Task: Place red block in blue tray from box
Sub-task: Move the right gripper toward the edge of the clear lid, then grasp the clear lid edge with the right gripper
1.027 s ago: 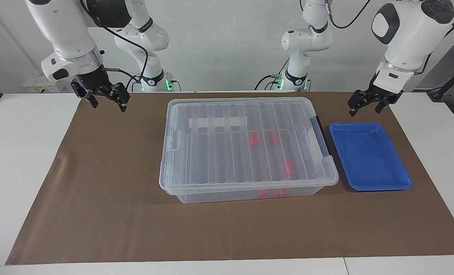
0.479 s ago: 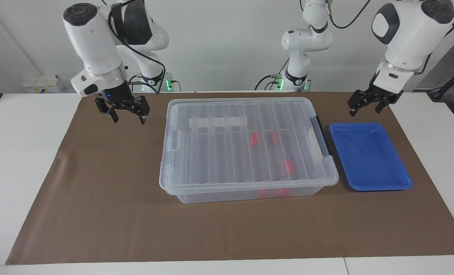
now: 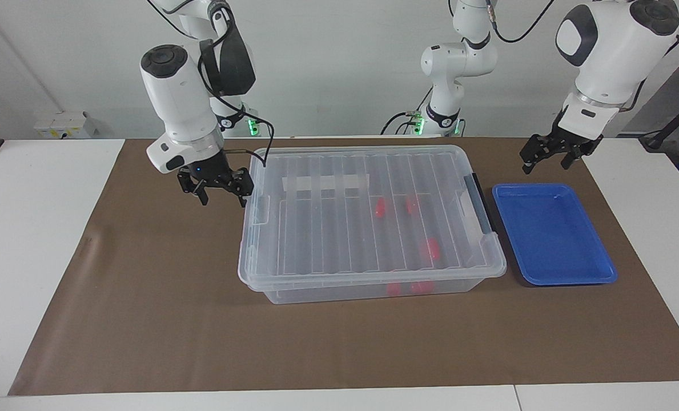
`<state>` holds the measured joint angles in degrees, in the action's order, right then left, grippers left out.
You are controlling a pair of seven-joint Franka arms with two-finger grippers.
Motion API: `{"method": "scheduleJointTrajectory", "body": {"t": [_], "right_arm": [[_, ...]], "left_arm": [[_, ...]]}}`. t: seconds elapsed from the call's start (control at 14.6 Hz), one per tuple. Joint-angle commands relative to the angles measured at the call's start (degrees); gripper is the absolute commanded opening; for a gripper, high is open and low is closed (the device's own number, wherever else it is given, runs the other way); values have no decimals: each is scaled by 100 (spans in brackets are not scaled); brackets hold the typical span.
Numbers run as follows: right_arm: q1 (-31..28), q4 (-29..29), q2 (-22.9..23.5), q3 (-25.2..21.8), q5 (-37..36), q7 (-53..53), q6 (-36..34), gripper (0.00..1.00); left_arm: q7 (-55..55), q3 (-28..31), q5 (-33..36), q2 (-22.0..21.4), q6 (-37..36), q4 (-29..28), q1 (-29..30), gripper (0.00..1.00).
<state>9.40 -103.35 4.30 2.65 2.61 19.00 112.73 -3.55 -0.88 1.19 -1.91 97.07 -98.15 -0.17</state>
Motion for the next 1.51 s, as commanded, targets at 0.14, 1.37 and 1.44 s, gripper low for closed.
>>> {"method": "scheduleJointTrajectory", "body": {"t": [0.14, 1.37, 1.44], "right_arm": [[175, -97, 168, 16, 187, 96, 311, 96], [-333, -959, -245, -1, 187, -888, 294, 91], [-360, -977, -254, -1, 187, -941, 268, 91]], "left_arm": [[-40, -9, -75, -99, -13, -55, 43, 100], [-40, -9, -75, -99, -13, -55, 43, 100], [-40, -9, -75, -99, -13, -55, 43, 100]]}}
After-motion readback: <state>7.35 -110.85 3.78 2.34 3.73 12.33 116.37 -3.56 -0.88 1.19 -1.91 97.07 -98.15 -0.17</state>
